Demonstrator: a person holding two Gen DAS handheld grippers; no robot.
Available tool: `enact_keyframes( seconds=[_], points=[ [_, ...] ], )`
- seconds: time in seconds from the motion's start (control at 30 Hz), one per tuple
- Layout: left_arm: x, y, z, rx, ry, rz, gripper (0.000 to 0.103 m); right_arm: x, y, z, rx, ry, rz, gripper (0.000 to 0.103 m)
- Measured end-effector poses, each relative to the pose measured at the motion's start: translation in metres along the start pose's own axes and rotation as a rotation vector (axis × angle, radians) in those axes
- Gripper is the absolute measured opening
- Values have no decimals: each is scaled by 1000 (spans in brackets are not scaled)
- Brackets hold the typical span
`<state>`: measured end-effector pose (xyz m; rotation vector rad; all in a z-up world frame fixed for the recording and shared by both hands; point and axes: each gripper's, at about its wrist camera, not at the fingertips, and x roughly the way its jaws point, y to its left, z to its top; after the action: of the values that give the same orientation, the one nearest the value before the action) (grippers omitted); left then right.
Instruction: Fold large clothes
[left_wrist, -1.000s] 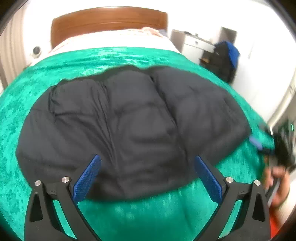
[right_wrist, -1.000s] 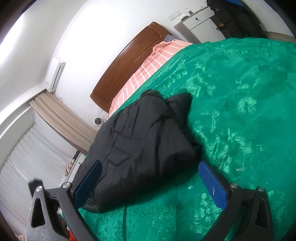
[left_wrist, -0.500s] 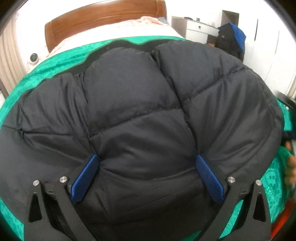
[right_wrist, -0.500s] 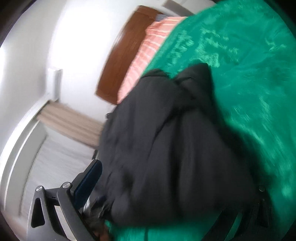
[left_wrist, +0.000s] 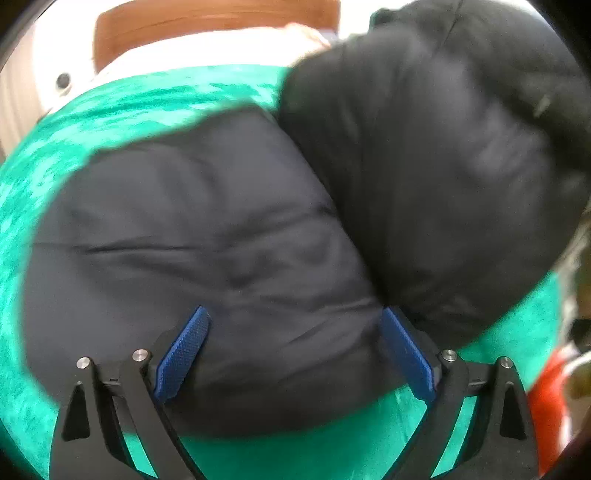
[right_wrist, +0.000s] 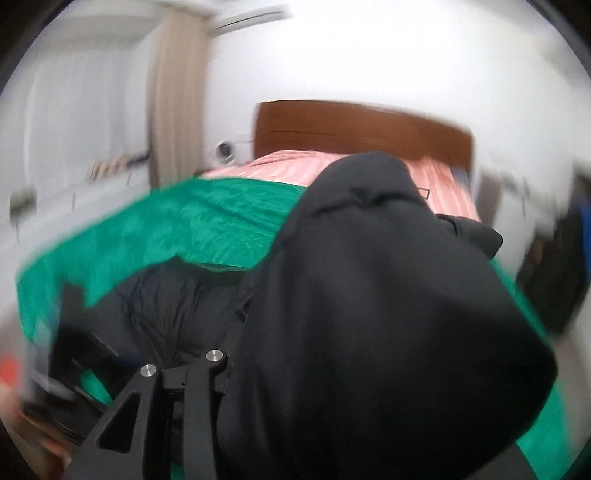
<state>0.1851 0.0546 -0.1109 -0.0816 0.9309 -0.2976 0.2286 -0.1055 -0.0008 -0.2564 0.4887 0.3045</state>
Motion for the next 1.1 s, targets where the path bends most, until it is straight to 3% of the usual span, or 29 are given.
enact_keyframes(
  seconds=[0.17, 0.3, 0.37, 0.53, 0.7, 0.8, 0.97, 1.1],
  points=[
    [-92, 107, -19, -223, -156, 86, 98, 37, 128, 17, -438, 0, -27, 41],
    [-120, 176, -52, -413, -214, 132, 98, 71, 214, -6, -677, 66, 33, 42],
    [-120, 193, -67, -476, -227, 126, 98, 82, 254, -25, -787, 96, 58, 44],
    [-112, 207, -88, -544, -245, 68, 98, 78, 275, -38, -849, 85, 60, 47],
    [-125, 213, -67, -495, -335, 8, 98, 67, 263, -34, -754, 59, 110, 66],
    [-127, 214, -61, -490, -366, -7, 98, 44, 250, -22, -600, 47, 219, 71],
    [-116, 233, -85, -596, -387, -17, 98, 1, 207, 17, -260, 31, 453, 71],
    [-100, 243, -104, -650, -376, 6, 98, -3, 139, 75, 52, -98, 403, 84]
  ],
)
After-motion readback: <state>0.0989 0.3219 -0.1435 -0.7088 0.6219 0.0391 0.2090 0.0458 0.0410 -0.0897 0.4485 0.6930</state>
